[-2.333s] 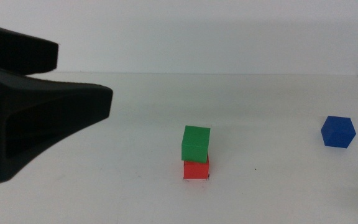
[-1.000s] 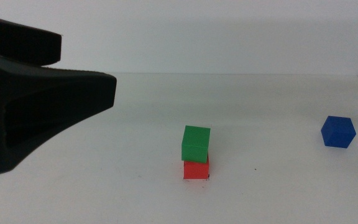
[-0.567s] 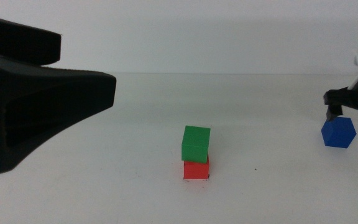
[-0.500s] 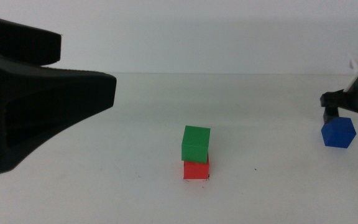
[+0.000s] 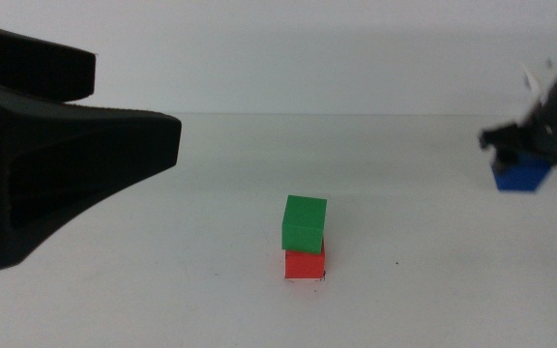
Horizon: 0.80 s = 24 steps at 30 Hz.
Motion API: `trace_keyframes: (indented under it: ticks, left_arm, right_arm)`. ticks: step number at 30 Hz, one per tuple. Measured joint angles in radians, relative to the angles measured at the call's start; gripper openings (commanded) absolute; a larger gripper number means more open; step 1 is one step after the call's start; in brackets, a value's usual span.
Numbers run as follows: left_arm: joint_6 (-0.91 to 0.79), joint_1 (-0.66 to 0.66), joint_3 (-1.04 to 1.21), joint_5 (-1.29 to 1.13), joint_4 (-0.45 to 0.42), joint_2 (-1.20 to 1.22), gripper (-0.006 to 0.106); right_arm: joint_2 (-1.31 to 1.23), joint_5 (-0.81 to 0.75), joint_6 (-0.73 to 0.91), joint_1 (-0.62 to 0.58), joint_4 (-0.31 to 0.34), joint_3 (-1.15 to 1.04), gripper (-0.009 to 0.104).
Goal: Stack red cubes first, then green, then blue cubes in a specific spot.
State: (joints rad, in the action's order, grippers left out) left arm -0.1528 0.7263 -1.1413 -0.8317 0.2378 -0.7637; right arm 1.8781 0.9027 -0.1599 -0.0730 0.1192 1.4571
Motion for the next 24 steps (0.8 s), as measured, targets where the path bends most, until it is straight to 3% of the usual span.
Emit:
trace_keyframes:
  ticks: [2,6,11,14,24]
  left_arm:
    - [0.000,0.000,0.000,0.000,0.000,0.000,0.094]
    - [0.000,0.000,0.000,0.000,0.000,0.000,0.094]
    - [0.000,0.000,0.000,0.001,0.000,0.000,0.094]
    - [0.000,0.000,0.000,0.010,0.000,0.000,0.094]
    - [0.000,0.000,0.000,0.037,0.000,0.000,0.094]
  right_arm:
    - [-0.082,0.039,-0.079,-0.087,0.043,0.002,-0.001]
    - [-0.222,0.177,-0.373,-0.392,0.158,0.049,-0.001]
    - [-0.162,0.297,-0.635,-0.720,0.246,0.182,-0.001]
    - [-0.093,0.300,-0.671,-0.754,0.214,0.257,-0.001]
    - [0.066,0.310,-0.722,-0.756,0.196,0.339,-0.001]
